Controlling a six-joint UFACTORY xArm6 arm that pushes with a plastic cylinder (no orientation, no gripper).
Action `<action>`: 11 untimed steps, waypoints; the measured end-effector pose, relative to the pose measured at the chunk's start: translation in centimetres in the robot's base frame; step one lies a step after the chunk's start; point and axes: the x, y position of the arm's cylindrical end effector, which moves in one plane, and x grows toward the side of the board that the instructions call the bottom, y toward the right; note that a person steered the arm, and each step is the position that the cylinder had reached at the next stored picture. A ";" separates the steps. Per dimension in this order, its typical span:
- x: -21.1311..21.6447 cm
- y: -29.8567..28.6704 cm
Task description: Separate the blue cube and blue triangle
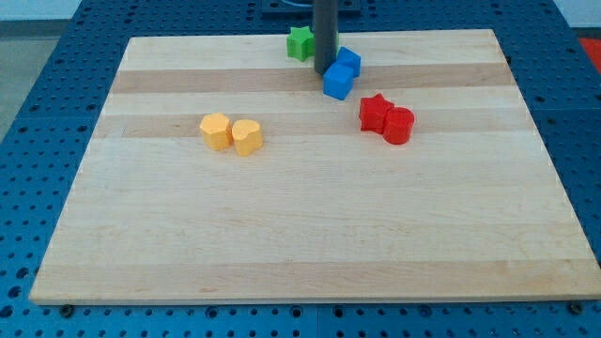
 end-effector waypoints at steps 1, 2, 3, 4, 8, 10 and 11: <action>-1.0 1.2; -2.2 1.2; -2.6 1.4; -2.3 2.5; 0.3 3.3; -1.5 -3.4; 1.0 -7.1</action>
